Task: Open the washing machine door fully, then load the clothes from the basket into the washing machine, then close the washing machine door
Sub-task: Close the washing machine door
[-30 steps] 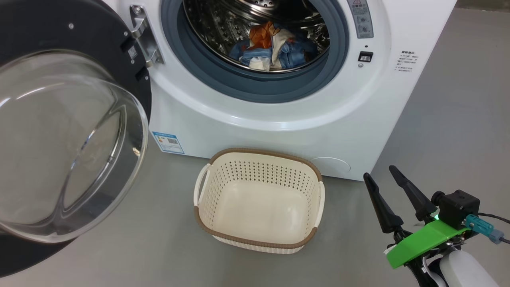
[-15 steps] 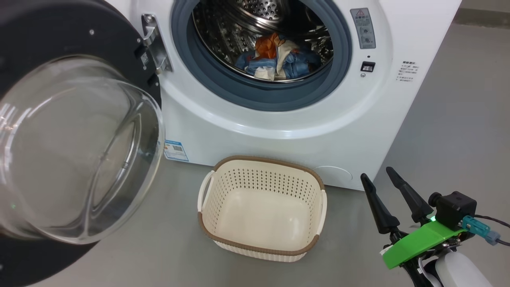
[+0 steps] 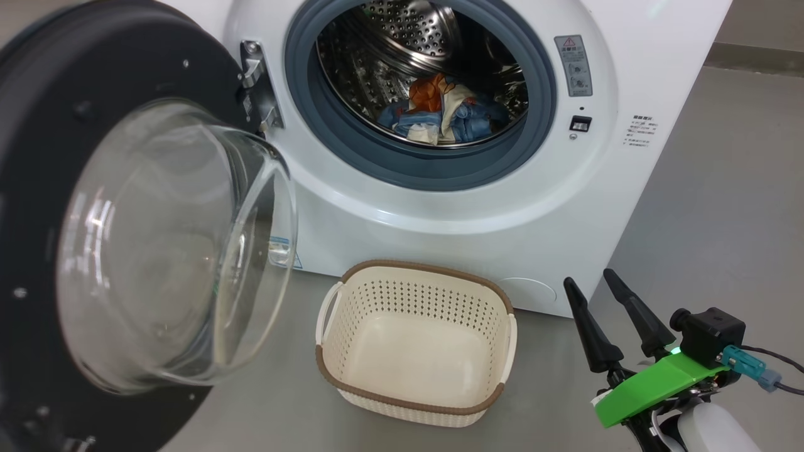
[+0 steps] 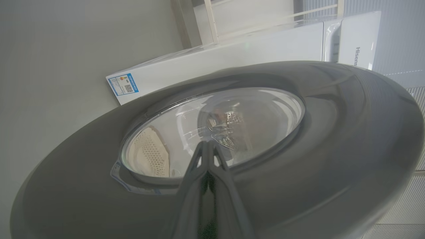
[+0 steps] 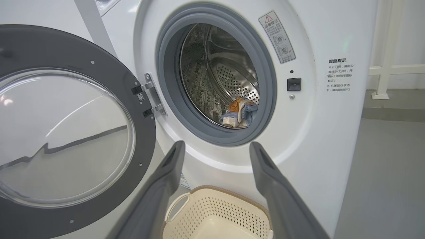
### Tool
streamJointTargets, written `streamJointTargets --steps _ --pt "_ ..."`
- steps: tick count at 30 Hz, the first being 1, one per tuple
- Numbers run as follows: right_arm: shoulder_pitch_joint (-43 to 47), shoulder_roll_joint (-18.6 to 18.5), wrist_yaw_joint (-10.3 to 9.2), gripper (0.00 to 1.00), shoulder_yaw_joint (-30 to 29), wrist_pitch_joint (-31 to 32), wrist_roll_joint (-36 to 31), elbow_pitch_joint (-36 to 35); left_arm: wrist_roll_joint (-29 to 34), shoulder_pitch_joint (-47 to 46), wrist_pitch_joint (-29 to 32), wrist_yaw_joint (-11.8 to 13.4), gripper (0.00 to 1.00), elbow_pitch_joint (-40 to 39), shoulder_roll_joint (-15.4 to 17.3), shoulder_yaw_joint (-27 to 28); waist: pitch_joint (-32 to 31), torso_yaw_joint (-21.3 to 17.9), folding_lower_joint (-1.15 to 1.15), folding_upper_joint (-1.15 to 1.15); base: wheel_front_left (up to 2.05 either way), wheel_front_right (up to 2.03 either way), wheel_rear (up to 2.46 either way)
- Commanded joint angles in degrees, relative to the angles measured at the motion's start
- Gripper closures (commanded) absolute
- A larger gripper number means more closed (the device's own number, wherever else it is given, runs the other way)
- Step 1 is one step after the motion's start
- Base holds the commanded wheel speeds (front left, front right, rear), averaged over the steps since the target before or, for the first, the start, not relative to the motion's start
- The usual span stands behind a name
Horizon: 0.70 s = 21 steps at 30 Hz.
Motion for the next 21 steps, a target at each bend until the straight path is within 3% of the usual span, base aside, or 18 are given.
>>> streamJointTargets --steps 1,12,21 --pt "0.35 0.21 0.09 0.0 0.95 -0.27 0.44 -1.13 -1.12 0.5 2.26 -0.24 1.0 -3.85 1.04 0.06 -0.14 -0.12 0.0 0.0 0.0 0.0 0.0" --pt "0.83 1.07 0.09 0.0 0.55 -0.27 0.5 -1.39 -4.77 10.87 9.91 5.02 1.0 -26.66 -9.01 -5.53 -0.57 -2.4 0.0 0.0 0.0 0.0 0.0" --pt "0.6 1.29 0.09 0.0 0.63 -0.27 0.48 -1.3 -3.84 13.06 10.73 6.06 1.0 -34.77 -14.72 -11.66 -1.37 -6.05 0.0 0.0 0.0 0.0 0.0"
